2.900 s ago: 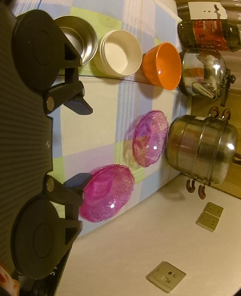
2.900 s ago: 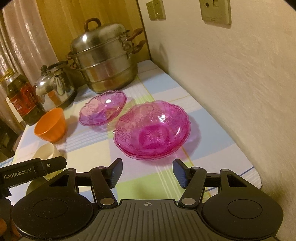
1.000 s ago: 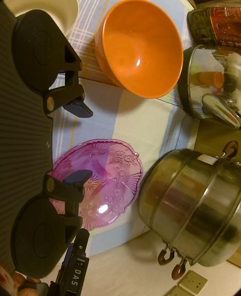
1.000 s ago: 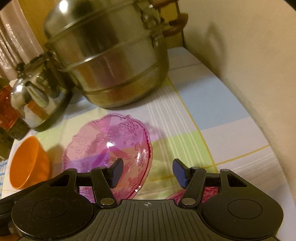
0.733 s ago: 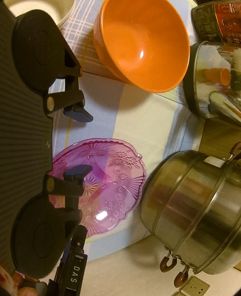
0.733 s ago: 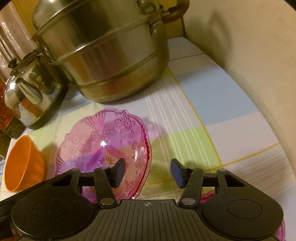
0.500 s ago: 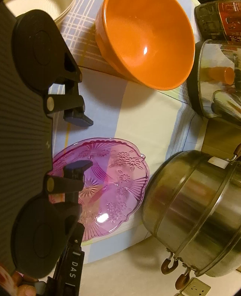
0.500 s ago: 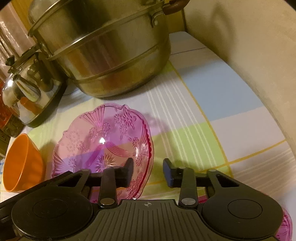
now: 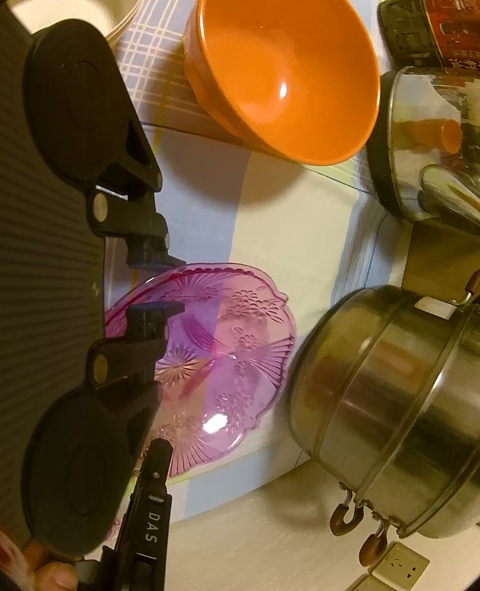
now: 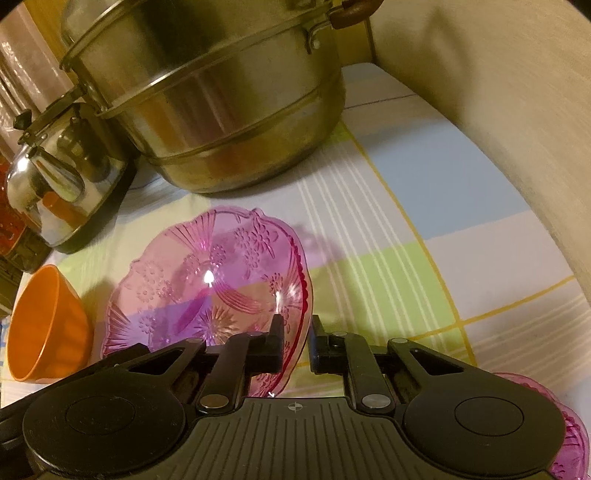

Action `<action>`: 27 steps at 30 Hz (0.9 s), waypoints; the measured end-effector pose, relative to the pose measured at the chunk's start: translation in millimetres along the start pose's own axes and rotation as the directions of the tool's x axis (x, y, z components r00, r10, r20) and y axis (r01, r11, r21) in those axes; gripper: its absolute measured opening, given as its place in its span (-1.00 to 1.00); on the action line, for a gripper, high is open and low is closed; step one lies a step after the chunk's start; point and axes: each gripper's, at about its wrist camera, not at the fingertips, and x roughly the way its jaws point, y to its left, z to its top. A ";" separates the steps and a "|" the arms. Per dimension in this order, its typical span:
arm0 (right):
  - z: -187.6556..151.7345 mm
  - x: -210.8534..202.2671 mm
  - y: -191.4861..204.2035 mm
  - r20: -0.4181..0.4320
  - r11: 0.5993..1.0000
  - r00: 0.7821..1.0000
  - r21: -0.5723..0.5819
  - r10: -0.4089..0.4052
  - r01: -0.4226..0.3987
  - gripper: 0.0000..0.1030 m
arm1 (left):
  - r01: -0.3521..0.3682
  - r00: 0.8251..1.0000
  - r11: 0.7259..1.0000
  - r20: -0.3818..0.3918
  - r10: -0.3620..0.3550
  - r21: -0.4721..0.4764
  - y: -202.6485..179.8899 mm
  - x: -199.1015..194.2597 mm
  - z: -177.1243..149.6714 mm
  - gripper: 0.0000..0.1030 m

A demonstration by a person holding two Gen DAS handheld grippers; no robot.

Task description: Organize plates and bowls

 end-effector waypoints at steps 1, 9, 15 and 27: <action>0.3 -2.1 0.5 0.003 1.000 1.000 0.001 0.002 -0.002 -0.78 | 0.000 1.000 1.000 0.003 0.000 0.003 -0.1 -1.9 0.6 -0.74; -1.4 -27.3 6.6 0.031 1.000 0.999 -0.009 0.007 -0.007 -0.79 | 0.013 1.000 1.000 0.017 -0.013 0.007 -1.7 -26.2 0.7 -0.74; -12.3 -59.7 15.2 0.061 1.000 0.998 -0.018 0.015 -0.014 -0.79 | 0.026 0.999 1.000 0.035 -0.027 0.008 -5.5 -57.6 -2.8 -0.74; -57.6 -149.5 23.2 0.138 1.000 0.990 0.017 0.010 -0.013 -0.79 | 0.064 0.996 0.996 0.060 -0.068 0.061 -23.1 -133.6 -33.5 -0.74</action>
